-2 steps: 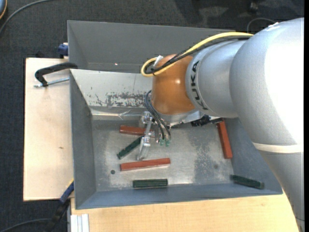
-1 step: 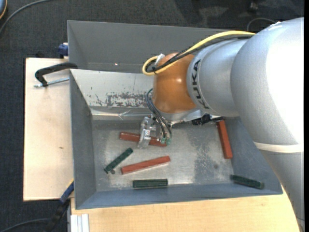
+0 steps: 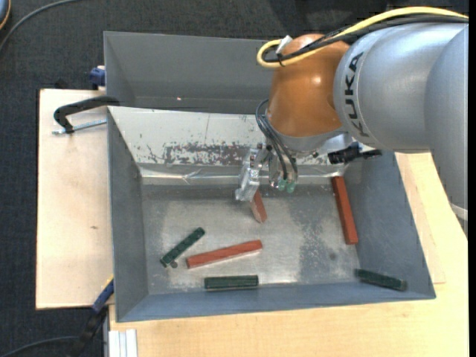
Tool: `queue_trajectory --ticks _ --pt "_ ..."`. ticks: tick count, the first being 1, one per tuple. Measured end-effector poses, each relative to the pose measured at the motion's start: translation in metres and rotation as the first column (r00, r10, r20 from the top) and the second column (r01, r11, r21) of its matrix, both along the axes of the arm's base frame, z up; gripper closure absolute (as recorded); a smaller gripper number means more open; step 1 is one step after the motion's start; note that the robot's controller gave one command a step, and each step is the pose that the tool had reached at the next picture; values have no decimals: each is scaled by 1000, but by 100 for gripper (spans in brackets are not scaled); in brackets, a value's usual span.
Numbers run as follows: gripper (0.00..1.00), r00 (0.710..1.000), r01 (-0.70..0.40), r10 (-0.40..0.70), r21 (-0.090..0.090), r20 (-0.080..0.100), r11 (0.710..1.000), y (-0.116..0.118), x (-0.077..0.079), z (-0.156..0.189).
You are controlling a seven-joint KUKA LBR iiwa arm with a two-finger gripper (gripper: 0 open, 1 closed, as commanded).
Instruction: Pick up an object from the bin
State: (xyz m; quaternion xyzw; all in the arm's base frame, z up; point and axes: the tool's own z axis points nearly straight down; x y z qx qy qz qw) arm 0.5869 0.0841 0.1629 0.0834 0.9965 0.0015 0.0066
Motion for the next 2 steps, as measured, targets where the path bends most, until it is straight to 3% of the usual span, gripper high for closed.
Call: queue_trajectory --ticks 1,2 --pt "0 1000 -2 2 0 -9 1000 1 -2 -5" --pt "0 996 91 -91 0 -20 996 69 -52 -96"
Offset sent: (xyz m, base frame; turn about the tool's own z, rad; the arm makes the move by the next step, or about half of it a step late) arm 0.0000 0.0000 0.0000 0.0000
